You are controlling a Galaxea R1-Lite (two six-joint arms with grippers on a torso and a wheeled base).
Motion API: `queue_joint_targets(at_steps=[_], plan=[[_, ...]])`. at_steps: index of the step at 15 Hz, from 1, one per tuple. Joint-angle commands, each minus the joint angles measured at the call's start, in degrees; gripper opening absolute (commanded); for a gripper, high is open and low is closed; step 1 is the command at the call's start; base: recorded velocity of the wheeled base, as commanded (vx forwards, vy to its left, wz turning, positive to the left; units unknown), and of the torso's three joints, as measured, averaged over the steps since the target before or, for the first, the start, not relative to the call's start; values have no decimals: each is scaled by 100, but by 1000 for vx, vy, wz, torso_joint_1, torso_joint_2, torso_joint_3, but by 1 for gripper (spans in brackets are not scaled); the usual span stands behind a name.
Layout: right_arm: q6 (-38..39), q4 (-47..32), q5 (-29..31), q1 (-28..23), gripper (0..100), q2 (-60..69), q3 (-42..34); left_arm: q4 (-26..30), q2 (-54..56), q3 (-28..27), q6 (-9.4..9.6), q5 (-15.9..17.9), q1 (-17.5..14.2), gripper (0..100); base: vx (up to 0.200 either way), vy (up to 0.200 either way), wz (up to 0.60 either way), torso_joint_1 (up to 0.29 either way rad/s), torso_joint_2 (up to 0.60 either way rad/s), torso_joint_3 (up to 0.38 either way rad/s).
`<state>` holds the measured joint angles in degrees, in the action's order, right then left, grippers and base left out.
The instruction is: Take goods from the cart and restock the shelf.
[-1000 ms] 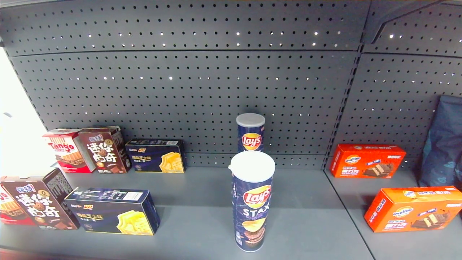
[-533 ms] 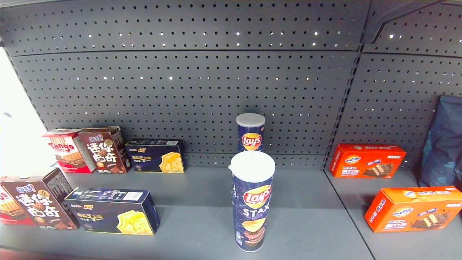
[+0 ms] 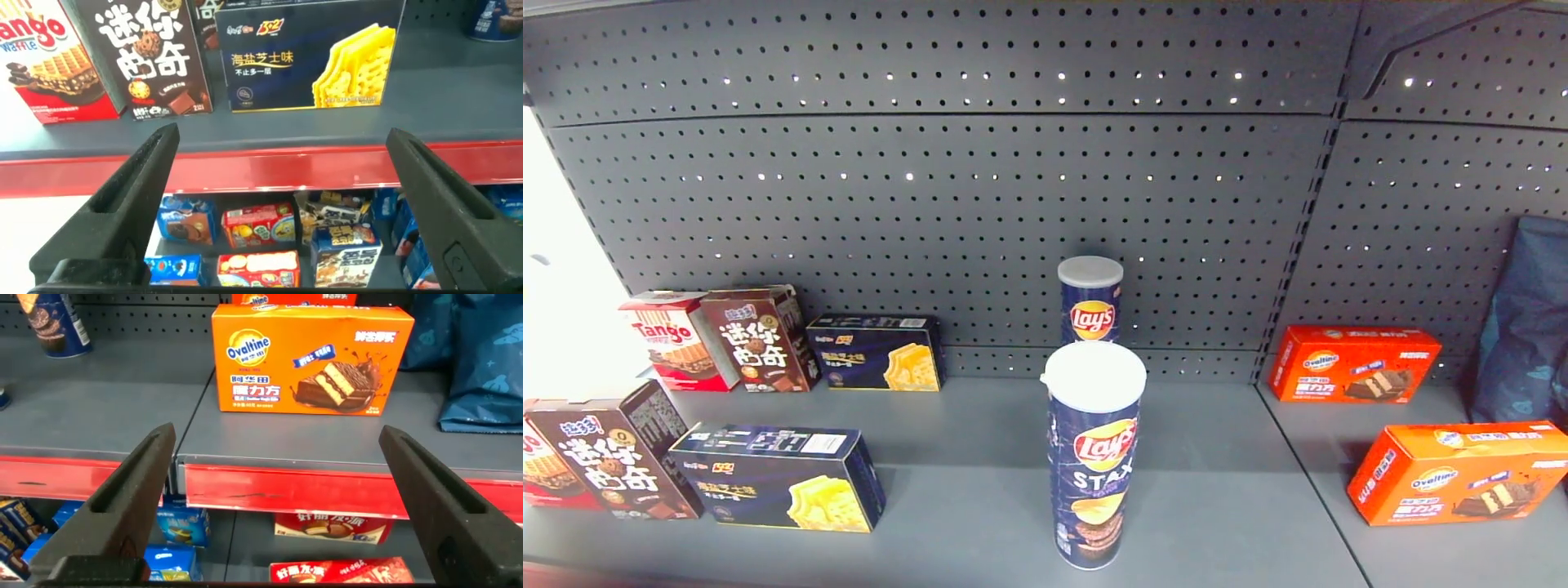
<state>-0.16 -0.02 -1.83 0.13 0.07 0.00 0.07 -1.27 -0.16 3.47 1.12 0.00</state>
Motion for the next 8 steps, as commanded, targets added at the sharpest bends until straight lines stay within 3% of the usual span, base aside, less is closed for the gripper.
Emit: queue_joint_targets(at_steps=[1, 8], plan=[[-2, -6, -2, 4, 100, -7, 0, 1, 127, 16, 4, 2, 9, 100, 0, 0, 0, 0, 0, 0], [-2, -6, -2, 4, 100, -7, 0, 1, 127, 16, -330, -15, 9, 100, 0, 0, 0, 0, 0, 0]])
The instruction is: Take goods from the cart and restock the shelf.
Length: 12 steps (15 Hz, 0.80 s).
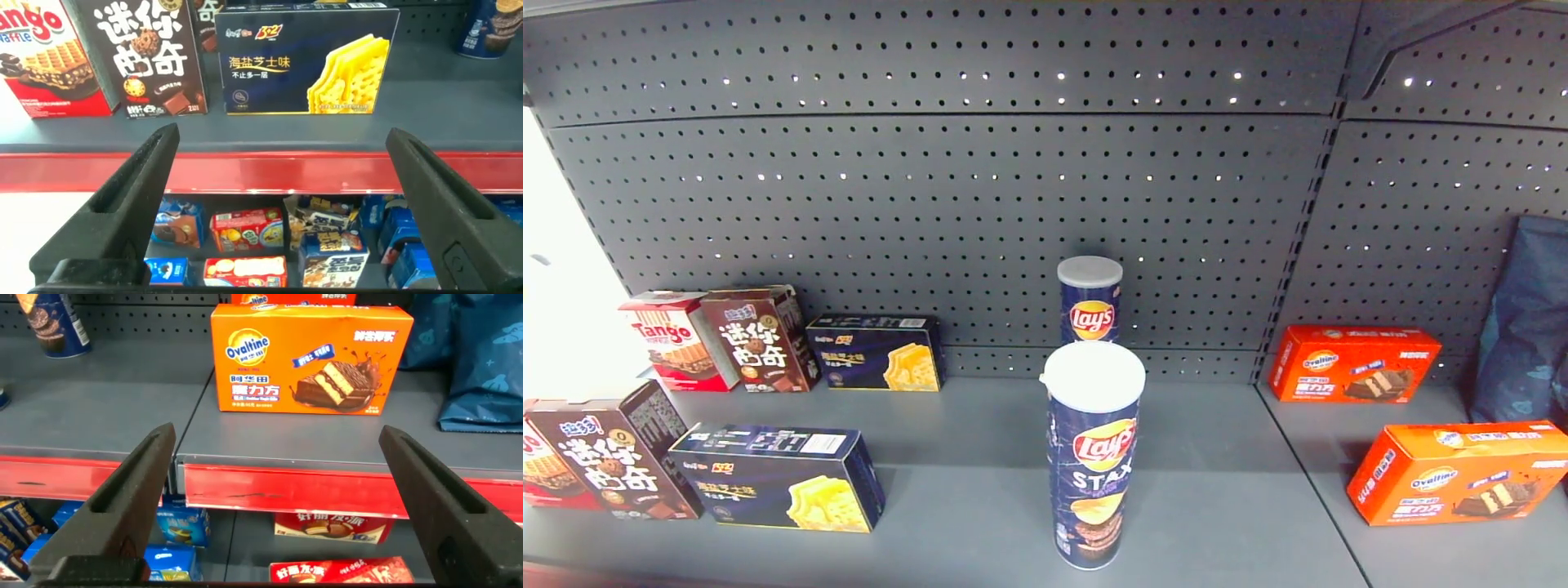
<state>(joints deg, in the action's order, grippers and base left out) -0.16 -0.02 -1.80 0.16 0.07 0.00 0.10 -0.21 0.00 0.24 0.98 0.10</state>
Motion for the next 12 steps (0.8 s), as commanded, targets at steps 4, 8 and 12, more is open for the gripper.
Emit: queue_joint_targets(at_steps=[4, 8, 12], plan=[[-2, 2, -4, 2, 100, -7, 0, -1, 21, 0, 2, -1, -1, 100, 0, 0, 0, 0, 0, 0], [-2, -6, -4, 2, 100, -7, 0, -1, 21, 0, 2, -1, -1, 100, 0, 0, 0, 0, 0, 0], [-11, -6, -39, 2, 100, -7, 0, -1, 21, 0, 169, 588, -1, 100, 0, 0, 0, 0, 0, 0]])
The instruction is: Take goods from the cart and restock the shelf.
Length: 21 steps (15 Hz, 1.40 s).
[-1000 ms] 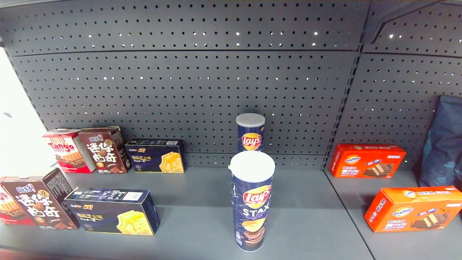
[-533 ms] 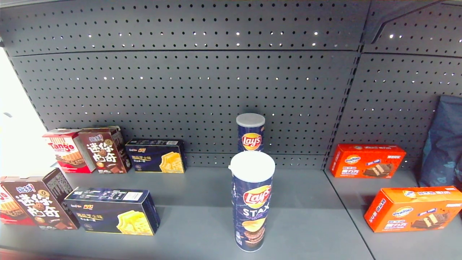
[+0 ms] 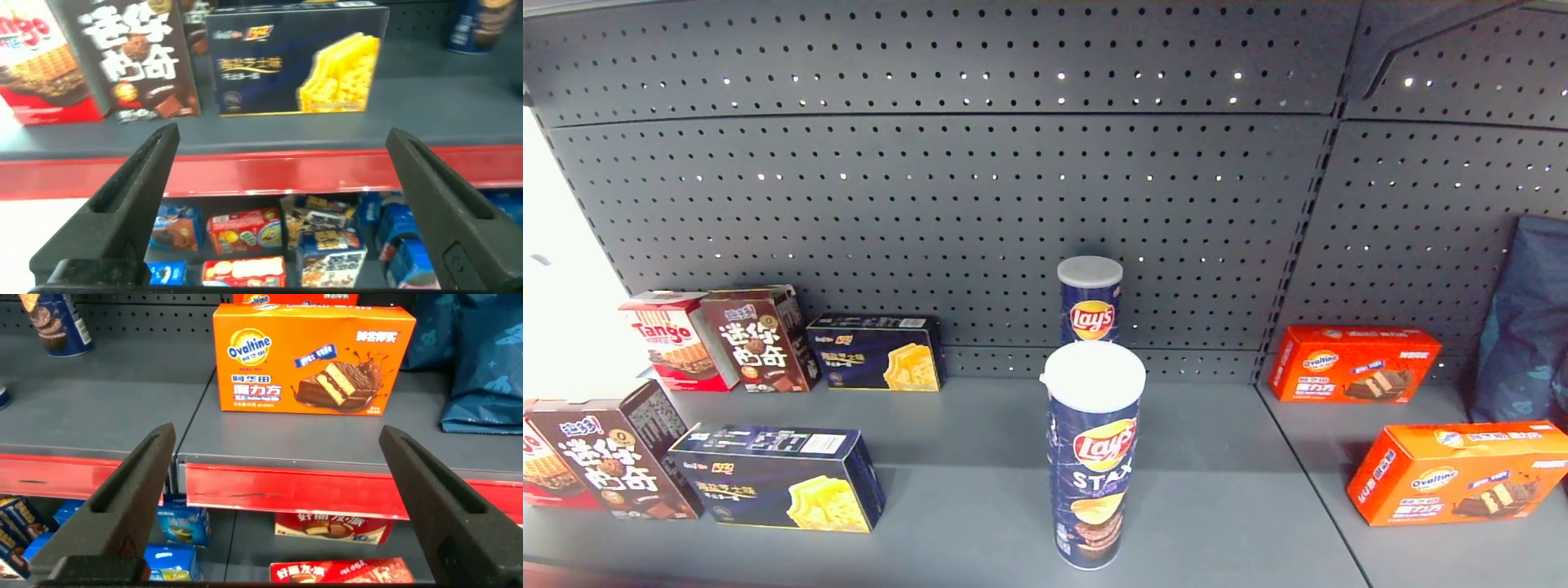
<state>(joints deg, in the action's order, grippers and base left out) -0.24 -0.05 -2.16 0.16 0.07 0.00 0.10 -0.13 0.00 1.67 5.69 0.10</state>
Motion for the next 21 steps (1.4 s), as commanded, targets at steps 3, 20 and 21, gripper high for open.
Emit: queue_joint_targets(at_steps=[3, 20, 21], plan=[[7, -4, -4, 2, 100, -7, 0, -1, 13, 0, 88, 178, -1, 100, 0, 0, 0, 0, 0, 0], [-11, 5, -13, 2, 100, -7, 0, -1, 13, 0, 9, 99, -1, 100, -35, 12, -35, 3, 4, 1], [-2, -4, -13, 2, 100, -7, 0, -1, 13, 0, 0, 99, -1, 100, 0, 0, 0, 0, 0, 0]])
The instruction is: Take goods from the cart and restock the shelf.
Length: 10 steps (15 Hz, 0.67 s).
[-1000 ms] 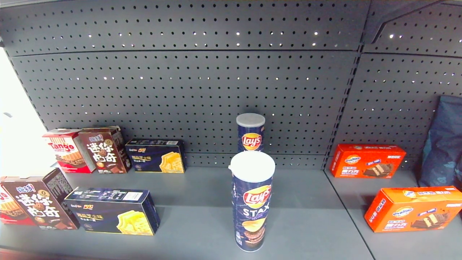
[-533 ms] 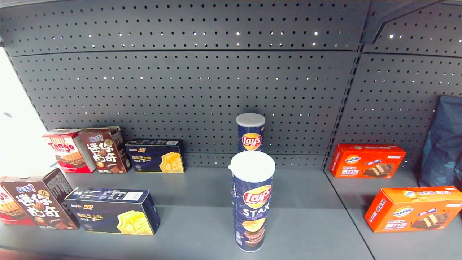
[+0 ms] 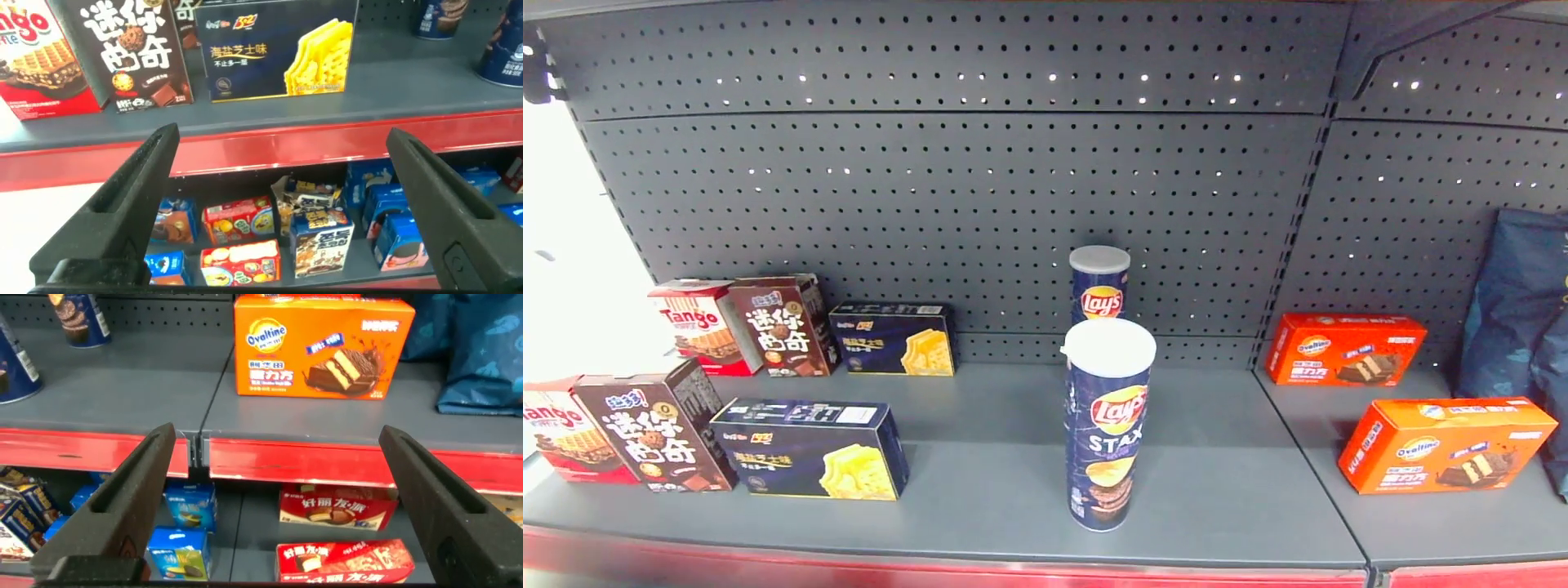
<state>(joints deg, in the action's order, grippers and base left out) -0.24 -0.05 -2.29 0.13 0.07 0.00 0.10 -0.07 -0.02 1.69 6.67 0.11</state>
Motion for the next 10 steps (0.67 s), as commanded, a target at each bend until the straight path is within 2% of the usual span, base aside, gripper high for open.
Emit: queue_joint_targets(at_steps=[1, 10], plan=[[-2, -4, 9, 4, 100, -7, 0, -1, 7, 2, 6, 1, -2, 100, 0, 0, 0, 0, 0, 0], [7, -4, 9, 4, 100, -7, 0, -1, 7, 2, -2, -8, -2, 100, 0, 0, 0, 0, 0, 0]])
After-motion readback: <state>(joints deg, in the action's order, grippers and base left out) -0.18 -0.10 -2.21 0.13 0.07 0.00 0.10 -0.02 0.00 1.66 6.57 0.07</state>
